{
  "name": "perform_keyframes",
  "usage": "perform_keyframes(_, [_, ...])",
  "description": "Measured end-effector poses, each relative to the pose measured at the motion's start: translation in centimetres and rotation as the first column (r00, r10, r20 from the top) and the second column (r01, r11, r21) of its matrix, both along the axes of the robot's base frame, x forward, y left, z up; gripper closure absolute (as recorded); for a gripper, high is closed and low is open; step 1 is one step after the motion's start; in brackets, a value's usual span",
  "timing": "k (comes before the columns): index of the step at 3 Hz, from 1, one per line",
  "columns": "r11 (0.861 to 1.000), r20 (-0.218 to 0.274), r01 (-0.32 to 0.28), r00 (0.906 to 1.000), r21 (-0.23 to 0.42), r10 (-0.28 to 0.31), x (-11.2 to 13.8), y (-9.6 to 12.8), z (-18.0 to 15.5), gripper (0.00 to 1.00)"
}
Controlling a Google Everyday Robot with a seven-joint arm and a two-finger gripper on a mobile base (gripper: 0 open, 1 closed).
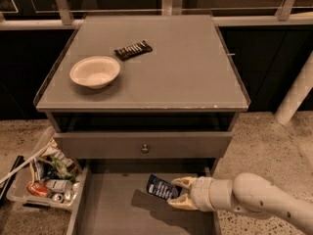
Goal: Place rxbar blueberry into middle drawer
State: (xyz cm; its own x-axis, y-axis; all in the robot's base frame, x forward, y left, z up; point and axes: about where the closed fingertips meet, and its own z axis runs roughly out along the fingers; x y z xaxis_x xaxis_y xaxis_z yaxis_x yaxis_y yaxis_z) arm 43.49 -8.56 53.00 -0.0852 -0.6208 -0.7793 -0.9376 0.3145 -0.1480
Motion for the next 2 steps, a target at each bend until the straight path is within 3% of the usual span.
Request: perform_keyframes(2, [0.999, -0.02, 0.008, 0.9998, -0.045, -0.009, 1.7, 1.7, -7.6, 1.0])
